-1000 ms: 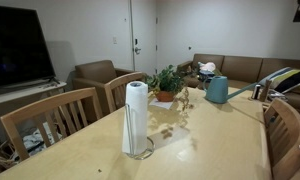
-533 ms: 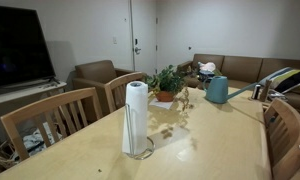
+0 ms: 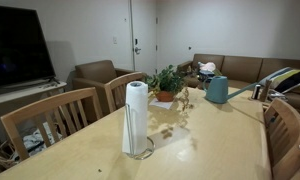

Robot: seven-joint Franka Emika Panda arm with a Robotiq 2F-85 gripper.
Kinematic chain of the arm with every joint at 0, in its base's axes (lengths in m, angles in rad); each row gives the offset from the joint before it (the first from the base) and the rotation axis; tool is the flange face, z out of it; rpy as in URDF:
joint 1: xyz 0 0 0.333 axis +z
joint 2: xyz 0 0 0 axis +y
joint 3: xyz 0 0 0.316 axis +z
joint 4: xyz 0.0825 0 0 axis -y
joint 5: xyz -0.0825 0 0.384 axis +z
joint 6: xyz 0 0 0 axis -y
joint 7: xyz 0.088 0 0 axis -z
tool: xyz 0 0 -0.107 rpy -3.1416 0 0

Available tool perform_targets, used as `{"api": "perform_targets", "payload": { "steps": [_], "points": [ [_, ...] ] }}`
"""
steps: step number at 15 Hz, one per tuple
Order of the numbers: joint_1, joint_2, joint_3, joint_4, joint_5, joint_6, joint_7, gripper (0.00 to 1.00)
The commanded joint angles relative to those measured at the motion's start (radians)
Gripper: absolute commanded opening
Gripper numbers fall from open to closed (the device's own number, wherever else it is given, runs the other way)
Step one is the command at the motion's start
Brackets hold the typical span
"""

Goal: Take the paper towel roll off the stand

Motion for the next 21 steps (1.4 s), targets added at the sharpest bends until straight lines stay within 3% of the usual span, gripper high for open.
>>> {"api": "perform_targets", "payload": {
  "steps": [1,3,6,15,21],
  "points": [
    [0.01,0.006,-0.008,0.007,-0.002,-0.005,0.002,1.0],
    [0.01,0.007,-0.008,0.01,-0.002,-0.007,0.002,1.0],
    [0.035,0.04,-0.019,0.038,0.034,0.057,-0.143,1.0],
    [0.099,0.205,0.022,0.237,-0.061,0.21,-0.416,1.0],
    [0.127,0.36,0.035,0.408,-0.016,0.074,-0.56,1.0]
  ]
}}
